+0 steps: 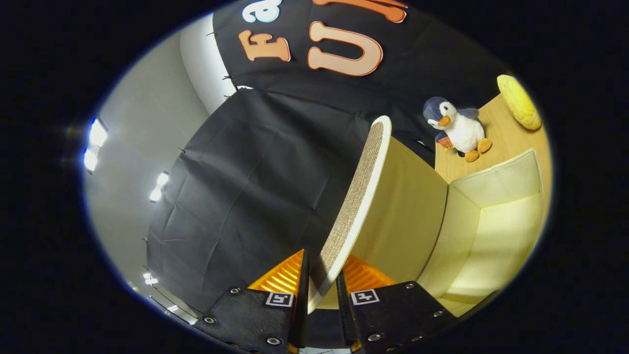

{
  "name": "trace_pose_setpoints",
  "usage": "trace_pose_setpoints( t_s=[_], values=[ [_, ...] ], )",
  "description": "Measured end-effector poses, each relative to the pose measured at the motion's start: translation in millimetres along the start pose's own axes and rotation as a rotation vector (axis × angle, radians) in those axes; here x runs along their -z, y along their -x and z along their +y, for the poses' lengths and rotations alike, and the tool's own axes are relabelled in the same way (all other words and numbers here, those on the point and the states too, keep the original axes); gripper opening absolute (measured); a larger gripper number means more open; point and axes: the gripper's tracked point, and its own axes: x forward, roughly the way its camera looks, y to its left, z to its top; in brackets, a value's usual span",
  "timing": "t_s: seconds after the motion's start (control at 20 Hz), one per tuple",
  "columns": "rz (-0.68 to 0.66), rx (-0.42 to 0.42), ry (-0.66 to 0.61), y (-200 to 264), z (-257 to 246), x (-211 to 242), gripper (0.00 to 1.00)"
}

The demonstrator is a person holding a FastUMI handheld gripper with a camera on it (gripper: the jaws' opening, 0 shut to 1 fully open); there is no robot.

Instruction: Open the storage box then place both shoes into the box .Put the left shoe in first, then the right shoe, with the right side of both shoes facing outward in a uniform manner.

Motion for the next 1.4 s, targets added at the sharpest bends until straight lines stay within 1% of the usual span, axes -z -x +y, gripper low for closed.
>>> trace_pose_setpoints(
  t_s=[0.2, 0.3, 0.35, 0.4, 0.45, 0.55, 0.6, 0.8, 0.9, 0.95, 1.15, 1.4],
  values=[
    [-0.014, 0.080, 0.038, -38, -1, 7, 0.28],
    [-0.025, 0.125, 0.065, -44, -6, 14, 0.34],
    [-0.026, 0.148, 0.082, -43, -11, 17, 0.42],
    [-0.019, 0.168, 0.094, -45, -16, 21, 0.47],
    [-0.011, 0.184, 0.098, -45, -19, 21, 0.59],
    [-0.018, 0.222, 0.107, -37, -24, 13, 0.71],
    [-0.033, 0.245, 0.122, -29, -27, 4, 0.74],
    [-0.054, 0.347, 0.196, 11, -44, -24, 0.85],
    [-0.061, 0.404, 0.239, 43, -60, -30, 0.91],
    [-0.064, 0.441, 0.266, 63, -72, -26, 0.94],
    [-0.051, 0.611, 0.371, 135, -122, -26, 0.97],
    [-0.007, 0.795, 0.400, 211, -190, -30, 0.98]
  ],
)
